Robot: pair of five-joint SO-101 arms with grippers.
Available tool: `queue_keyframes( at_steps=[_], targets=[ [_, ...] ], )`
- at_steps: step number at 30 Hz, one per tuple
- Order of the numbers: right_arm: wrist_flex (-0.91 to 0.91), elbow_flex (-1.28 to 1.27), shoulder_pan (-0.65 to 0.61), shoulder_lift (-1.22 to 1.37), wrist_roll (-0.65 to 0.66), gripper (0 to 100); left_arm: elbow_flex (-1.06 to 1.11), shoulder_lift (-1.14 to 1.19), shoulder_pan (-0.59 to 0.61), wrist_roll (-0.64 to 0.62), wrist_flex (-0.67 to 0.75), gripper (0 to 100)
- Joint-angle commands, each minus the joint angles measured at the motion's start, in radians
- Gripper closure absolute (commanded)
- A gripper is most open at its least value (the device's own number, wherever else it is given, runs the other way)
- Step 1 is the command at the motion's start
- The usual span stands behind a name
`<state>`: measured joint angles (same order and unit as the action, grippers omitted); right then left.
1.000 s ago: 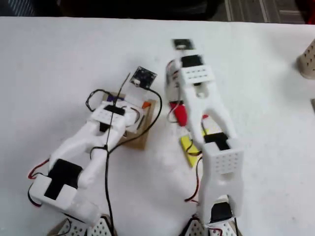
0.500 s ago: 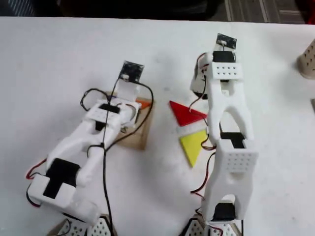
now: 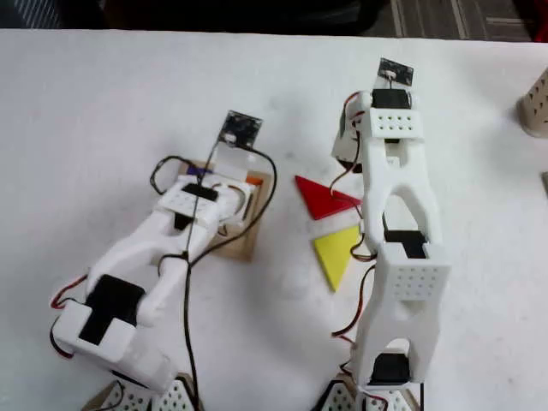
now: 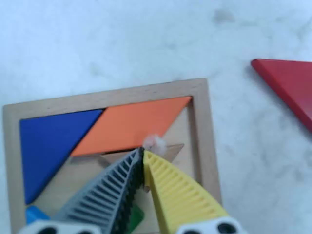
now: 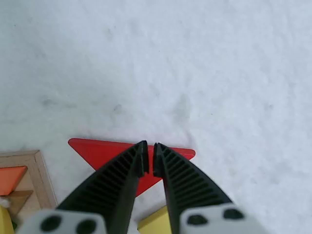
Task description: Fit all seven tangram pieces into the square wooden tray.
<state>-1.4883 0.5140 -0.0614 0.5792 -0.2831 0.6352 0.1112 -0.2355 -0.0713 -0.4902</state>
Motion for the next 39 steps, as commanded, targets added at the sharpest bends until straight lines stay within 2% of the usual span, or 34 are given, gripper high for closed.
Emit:
queue_keyframes(
  at_steps=[1,4,9,15,18,25,32,39],
  targets=[
    [0.010,0.044,0.008,-0.073,-0.002,98.0,-0.017,-0.007,-0.035,-0.012,-0.017,98],
    [0.021,0.041,0.008,-0.073,-0.002,98.0,-0.018,-0.030,0.002,-0.012,-0.018,98],
    [0.024,0.040,0.008,-0.073,0.000,98.0,0.068,-0.245,0.096,-0.012,-0.087,98],
    [0.022,0.037,-0.021,-0.064,0.000,93.6,0.264,-0.406,0.038,-0.012,-0.112,98],
    [0.024,0.044,-0.024,-0.036,0.000,93.7,0.264,-0.384,0.033,-0.012,-0.175,98],
    [0.044,0.046,-0.024,-0.019,0.000,93.7,0.204,-0.240,0.019,-0.012,-0.167,98],
    [0.039,0.046,-0.024,-0.021,0.000,93.7,0.034,-0.056,0.119,-0.011,-0.176,98],
    [0.038,0.046,-0.024,-0.021,0.000,93.7,0.029,-0.065,0.142,-0.011,-0.178,98]
  ],
)
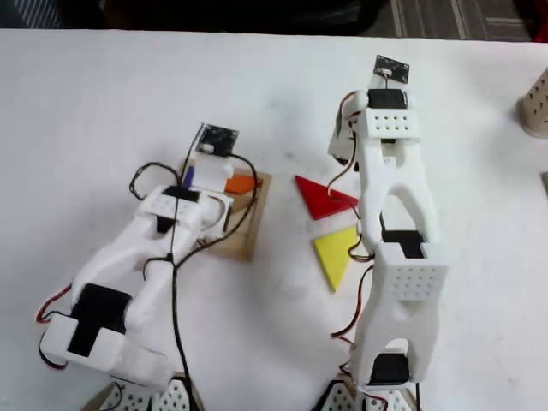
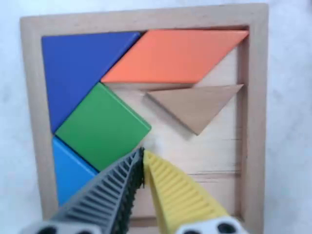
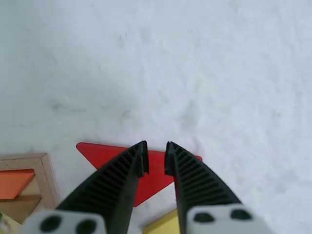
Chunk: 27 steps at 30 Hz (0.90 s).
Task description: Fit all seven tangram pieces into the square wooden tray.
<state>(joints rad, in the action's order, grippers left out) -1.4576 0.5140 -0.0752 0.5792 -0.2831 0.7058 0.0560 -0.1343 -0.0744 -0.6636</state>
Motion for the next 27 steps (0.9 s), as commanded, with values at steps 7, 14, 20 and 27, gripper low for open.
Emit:
queue_keyframes(
  at_steps=[7,14,20,27],
  targets=[
    [0.007,0.046,-0.010,-0.021,0.000,93.7,-0.041,-0.068,0.104,-0.012,-0.031,98],
    [0.007,0.046,-0.010,-0.021,0.000,93.7,-0.005,-0.128,0.081,-0.009,-0.026,98],
    [0.007,0.046,-0.012,-0.022,0.000,93.7,0.075,-0.245,-0.016,-0.008,-0.020,98],
    [0.007,0.046,-0.012,-0.022,0.000,93.7,0.210,-0.308,-0.082,-0.014,0.181,98]
  ],
)
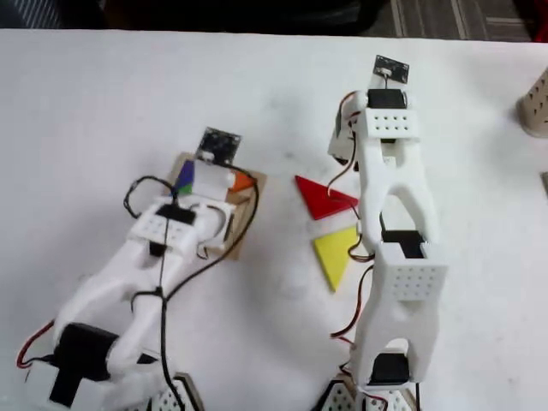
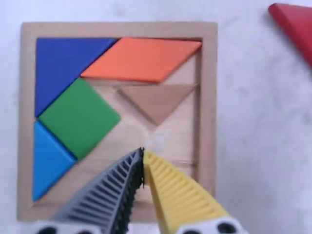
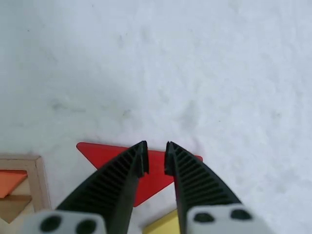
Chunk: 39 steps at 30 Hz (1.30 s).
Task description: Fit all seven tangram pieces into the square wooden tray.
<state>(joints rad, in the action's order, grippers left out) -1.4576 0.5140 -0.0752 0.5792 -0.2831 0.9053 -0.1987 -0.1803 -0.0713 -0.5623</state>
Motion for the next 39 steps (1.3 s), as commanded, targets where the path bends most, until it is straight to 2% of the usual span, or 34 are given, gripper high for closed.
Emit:
queue_keyframes(
  at_steps=[1,5,9,15,27,39],
  targets=[
    [0.007,0.046,-0.012,-0.022,0.000,93.7,0.012,-0.051,-0.048,-0.017,0.091,98],
    [0.005,0.046,-0.012,-0.022,0.000,93.7,0.011,-0.045,-0.114,-0.020,0.133,98],
    [0.005,0.044,-0.012,-0.022,0.000,93.7,-0.006,0.018,-0.125,-0.021,0.212,98],
    [0.005,0.044,-0.012,-0.022,0.000,93.6,-0.160,0.188,-0.120,-0.020,0.129,98],
    [0.005,0.041,-0.012,-0.021,0.000,93.5,-0.253,0.263,0.041,-0.012,0.104,98],
    [0.005,0.043,-0.012,-0.021,0.000,93.4,-0.244,0.228,0.048,-0.012,0.095,98]
  ],
)
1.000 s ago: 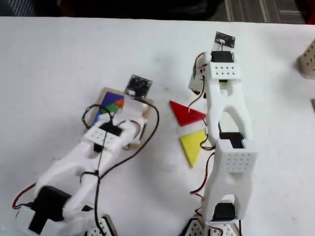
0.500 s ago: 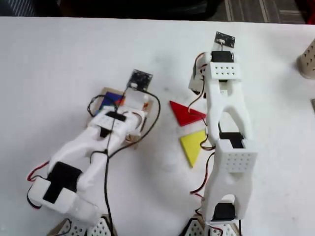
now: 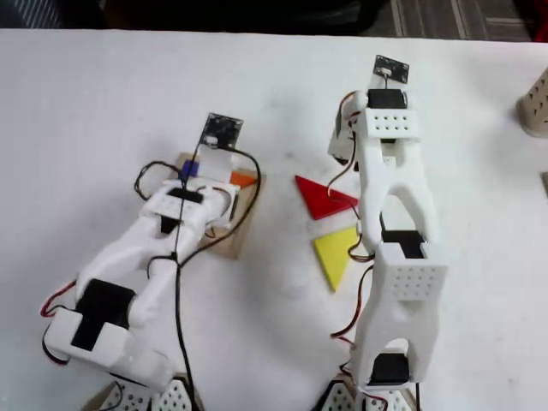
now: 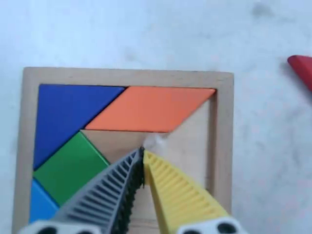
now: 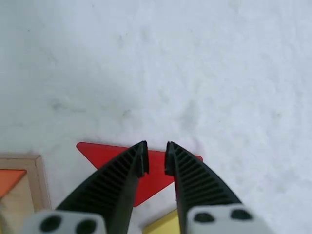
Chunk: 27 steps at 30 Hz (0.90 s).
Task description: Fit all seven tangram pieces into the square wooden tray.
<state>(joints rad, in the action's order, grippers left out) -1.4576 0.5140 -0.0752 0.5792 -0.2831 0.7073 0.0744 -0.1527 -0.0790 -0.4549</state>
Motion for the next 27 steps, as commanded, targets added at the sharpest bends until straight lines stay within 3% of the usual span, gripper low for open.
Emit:
queue_keyframes(
  at_steps=[1,8,12,15,19,24,27],
  targets=[
    [0.005,0.043,-0.012,-0.021,0.000,93.4,-0.037,-0.070,0.021,-0.005,-0.028,98],
    [-0.016,0.046,-0.012,-0.024,0.012,93.4,0.120,-0.335,0.044,-0.003,-0.028,98],
    [-0.061,0.044,-0.053,-0.039,0.095,93.1,0.207,-0.424,0.119,-0.003,0.097,98],
    [-0.107,0.037,-0.111,-0.039,0.227,91.4,0.213,-0.429,0.174,-0.006,0.133,98],
    [-0.151,0.037,-0.179,0.012,0.442,81.4,0.206,-0.429,0.199,-0.006,0.132,98],
    [-0.153,0.046,-0.191,0.076,0.580,68.5,0.204,-0.429,0.200,-0.006,0.132,98],
    [-0.179,0.041,-0.186,0.082,0.677,66.4,0.204,-0.429,0.205,-0.005,0.132,98]
  ],
)
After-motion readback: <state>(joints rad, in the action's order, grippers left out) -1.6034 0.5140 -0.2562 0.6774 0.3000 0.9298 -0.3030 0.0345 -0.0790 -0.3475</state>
